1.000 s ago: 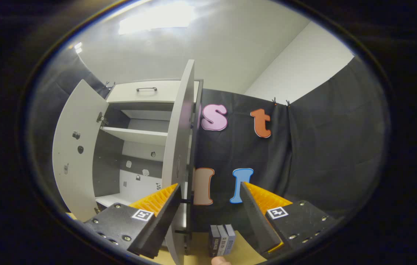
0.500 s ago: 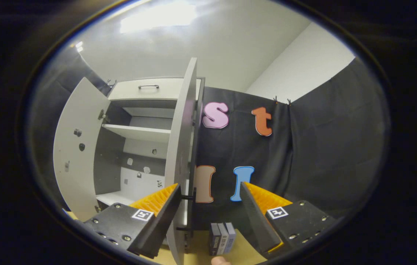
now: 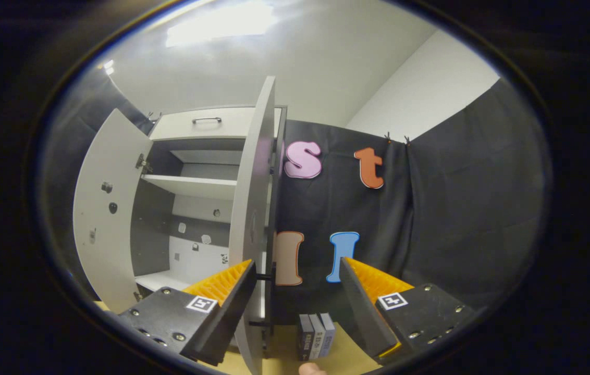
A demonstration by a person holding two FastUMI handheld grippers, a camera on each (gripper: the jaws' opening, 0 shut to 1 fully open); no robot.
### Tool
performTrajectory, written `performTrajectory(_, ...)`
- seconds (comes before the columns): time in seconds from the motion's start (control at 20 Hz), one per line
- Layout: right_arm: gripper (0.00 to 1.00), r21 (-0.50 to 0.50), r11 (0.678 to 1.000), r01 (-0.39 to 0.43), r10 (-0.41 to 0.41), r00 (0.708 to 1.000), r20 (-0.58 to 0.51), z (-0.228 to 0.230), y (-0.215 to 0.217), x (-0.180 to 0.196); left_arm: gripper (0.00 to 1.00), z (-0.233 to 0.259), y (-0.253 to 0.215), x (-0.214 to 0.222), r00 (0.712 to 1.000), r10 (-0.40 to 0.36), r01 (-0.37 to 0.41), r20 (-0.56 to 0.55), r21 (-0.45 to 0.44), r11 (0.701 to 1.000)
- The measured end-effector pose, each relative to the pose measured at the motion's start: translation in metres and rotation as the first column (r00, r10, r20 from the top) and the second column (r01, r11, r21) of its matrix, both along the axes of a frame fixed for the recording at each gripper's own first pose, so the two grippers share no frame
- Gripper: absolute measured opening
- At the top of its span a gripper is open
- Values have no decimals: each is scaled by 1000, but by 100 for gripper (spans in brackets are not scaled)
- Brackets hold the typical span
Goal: Grasp the bottle in the cabinet with the left hand and place it on the coaster, then close the right door with the right hand and the left door with the left hand.
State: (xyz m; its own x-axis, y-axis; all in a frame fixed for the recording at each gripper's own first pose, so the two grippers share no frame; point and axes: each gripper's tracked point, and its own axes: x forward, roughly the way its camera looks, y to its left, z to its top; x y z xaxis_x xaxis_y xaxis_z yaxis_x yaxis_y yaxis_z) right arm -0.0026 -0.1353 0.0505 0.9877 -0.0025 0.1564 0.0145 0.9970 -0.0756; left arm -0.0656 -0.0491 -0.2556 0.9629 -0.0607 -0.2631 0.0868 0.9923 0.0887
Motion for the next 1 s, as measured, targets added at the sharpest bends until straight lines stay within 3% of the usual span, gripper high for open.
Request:
performTrajectory(0.2,93,2,1000,7,-7,1000,-11,-6,1,6,77,49,-1,13,998,3,-4,60,5,1000)
performTrajectory(0.35,96,5,1000,18,-18,1000,-13,-8,2,10,77,89,2,21,993,11,-8,118,-29,1000)
performTrajectory(0.4,93,7,1000,25,-25,1000,-10,-9,0,10,89,102,6,23,990,22,-17,138,-38,999)
performTrajectory(0.45,96,10,999,32,-32,999,-10,-8,0,10,100,113,12,26,988,33,-27,152,-41,999)
performTrajectory(0.5,94,18,999,37,-37,999,-12,-9,0,12,96,124,18,27,984,47,-39,170,-46,998)
performTrajectory(0.75,96,22,998,60,-60,998,-10,-10,-1,10,95,156,45,28,977,96,-82,192,-78,994)
performTrajectory(1.0,96,18,995,96,-96,995,-3,-10,1,7,95,181,88,17,965,161,-156,206,-43,987)
